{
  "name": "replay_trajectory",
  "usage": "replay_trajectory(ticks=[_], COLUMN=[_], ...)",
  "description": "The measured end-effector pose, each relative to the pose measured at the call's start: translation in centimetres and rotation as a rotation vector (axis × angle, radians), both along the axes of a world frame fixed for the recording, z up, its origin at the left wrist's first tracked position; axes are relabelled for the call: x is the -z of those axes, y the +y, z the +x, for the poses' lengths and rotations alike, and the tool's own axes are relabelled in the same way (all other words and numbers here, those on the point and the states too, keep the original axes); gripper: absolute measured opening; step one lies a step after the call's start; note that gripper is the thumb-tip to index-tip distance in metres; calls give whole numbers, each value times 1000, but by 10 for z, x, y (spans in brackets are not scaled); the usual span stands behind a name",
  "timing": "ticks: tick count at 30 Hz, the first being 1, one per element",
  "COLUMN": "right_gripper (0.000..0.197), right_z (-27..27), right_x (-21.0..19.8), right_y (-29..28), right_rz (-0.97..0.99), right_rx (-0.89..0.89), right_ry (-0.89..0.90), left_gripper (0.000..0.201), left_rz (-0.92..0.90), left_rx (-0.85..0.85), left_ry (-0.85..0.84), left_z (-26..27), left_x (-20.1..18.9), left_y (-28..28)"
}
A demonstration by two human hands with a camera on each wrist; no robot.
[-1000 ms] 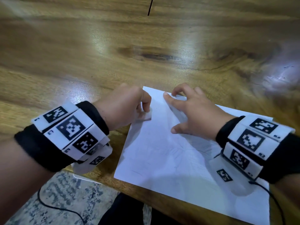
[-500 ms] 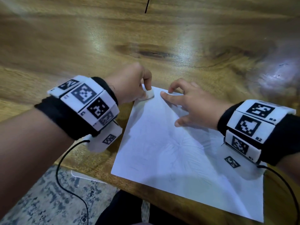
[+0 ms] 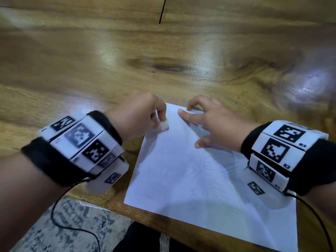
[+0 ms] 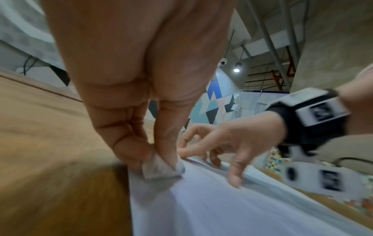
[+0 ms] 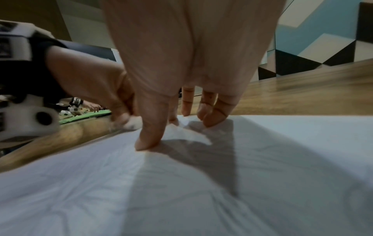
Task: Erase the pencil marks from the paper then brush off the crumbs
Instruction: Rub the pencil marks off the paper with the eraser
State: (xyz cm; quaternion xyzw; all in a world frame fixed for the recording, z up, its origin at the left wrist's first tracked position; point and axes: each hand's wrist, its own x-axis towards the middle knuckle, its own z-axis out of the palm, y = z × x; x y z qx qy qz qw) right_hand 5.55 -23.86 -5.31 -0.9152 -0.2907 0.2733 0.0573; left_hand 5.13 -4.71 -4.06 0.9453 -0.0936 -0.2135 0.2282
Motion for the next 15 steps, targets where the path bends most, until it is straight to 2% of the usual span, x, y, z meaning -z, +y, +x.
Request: replay_trajectory(ticks=[2,4,10,13,15], right_gripper=[83,83,83,83,83], right_z=[0,0,0,0,0], right_x=[0,1,2,1,1], right_y=[-1,-1,0,-1,-2], right_rz=[12,19,10,9,13], right_rx=[6,8,8,8,9], right_ry=[7,7,3,8,9], left_gripper=[17,17,7,6,5], left_rz=[13,6,-7,24,44], left_rx=[68,80,-64,13,89], left_ry=[124,198,-35,-10,104], left_z=[-16,-18,17,-3,-21], left_x=[0,0,-1,-1,-4], left_y=[8,11,-2,3,9])
